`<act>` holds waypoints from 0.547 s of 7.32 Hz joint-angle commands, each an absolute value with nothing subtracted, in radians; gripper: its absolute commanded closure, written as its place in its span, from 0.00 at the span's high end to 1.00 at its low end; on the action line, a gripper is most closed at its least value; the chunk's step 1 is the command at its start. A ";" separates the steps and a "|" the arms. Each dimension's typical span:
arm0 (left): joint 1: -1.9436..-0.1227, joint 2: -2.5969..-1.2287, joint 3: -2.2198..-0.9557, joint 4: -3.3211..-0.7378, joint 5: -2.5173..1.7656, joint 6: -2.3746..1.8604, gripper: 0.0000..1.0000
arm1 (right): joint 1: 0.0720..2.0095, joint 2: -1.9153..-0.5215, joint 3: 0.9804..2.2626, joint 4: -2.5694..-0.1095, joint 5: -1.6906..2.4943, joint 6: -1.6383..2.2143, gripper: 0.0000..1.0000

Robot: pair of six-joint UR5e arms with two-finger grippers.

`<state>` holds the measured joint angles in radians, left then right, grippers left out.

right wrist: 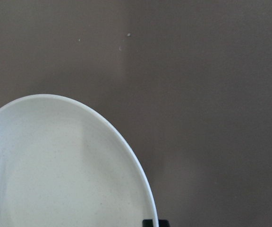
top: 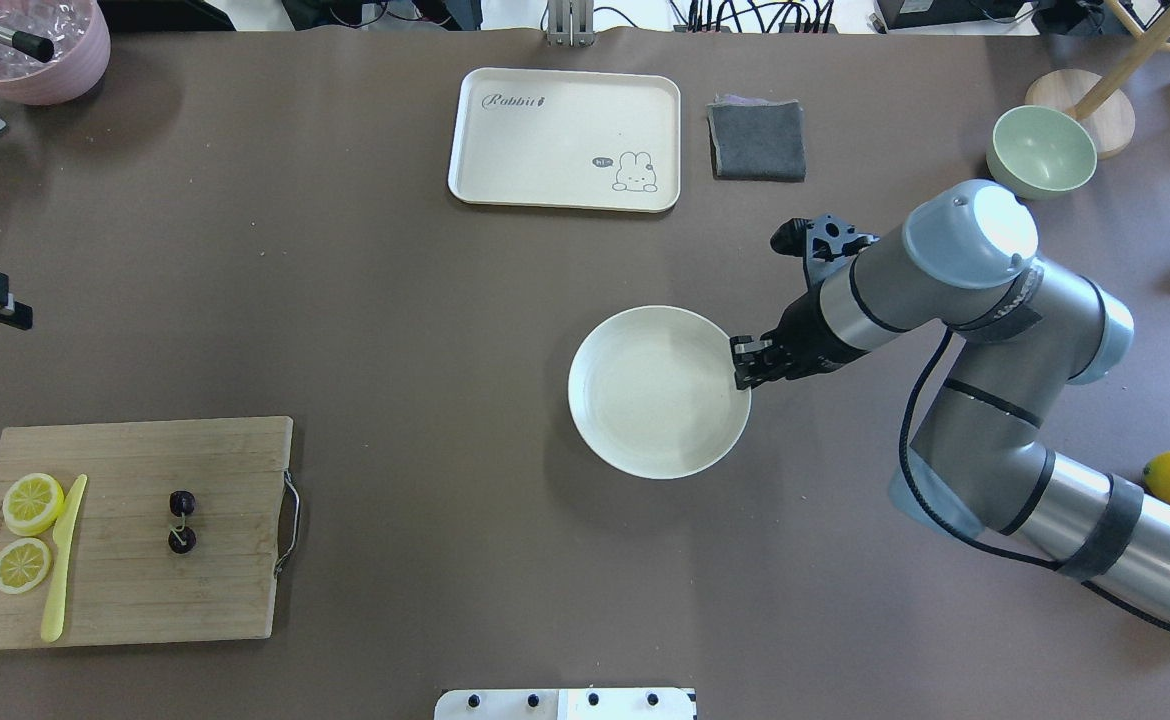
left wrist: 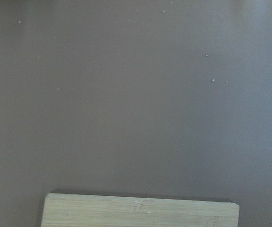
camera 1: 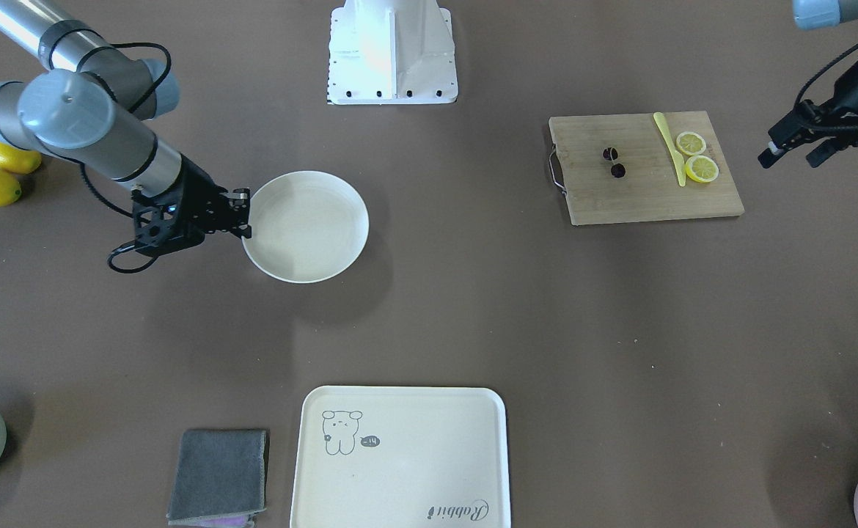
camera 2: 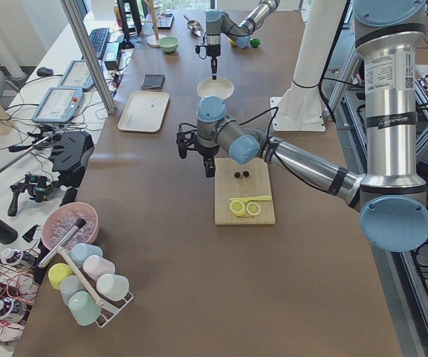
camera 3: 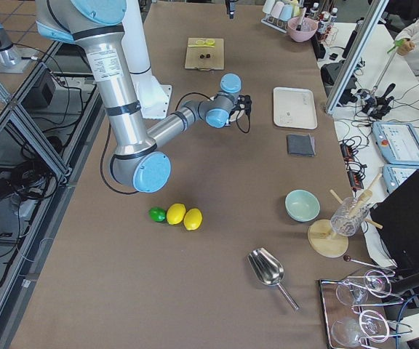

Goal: Place red cherry on plate
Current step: 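Drag the plate further toward center while the left gripper reaches the dark cherries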

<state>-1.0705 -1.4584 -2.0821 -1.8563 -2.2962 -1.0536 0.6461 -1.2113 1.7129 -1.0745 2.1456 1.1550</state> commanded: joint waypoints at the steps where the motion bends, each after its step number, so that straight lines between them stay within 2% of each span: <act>1: -0.865 -1.463 -2.130 -1.864 -2.130 -1.284 0.97 | 0.562 -1.166 1.706 -1.078 2.068 1.210 0.00; 4: -0.675 -1.488 -2.122 -1.862 -1.993 -1.405 0.97 | 0.505 -1.141 1.687 -1.080 2.025 1.233 0.00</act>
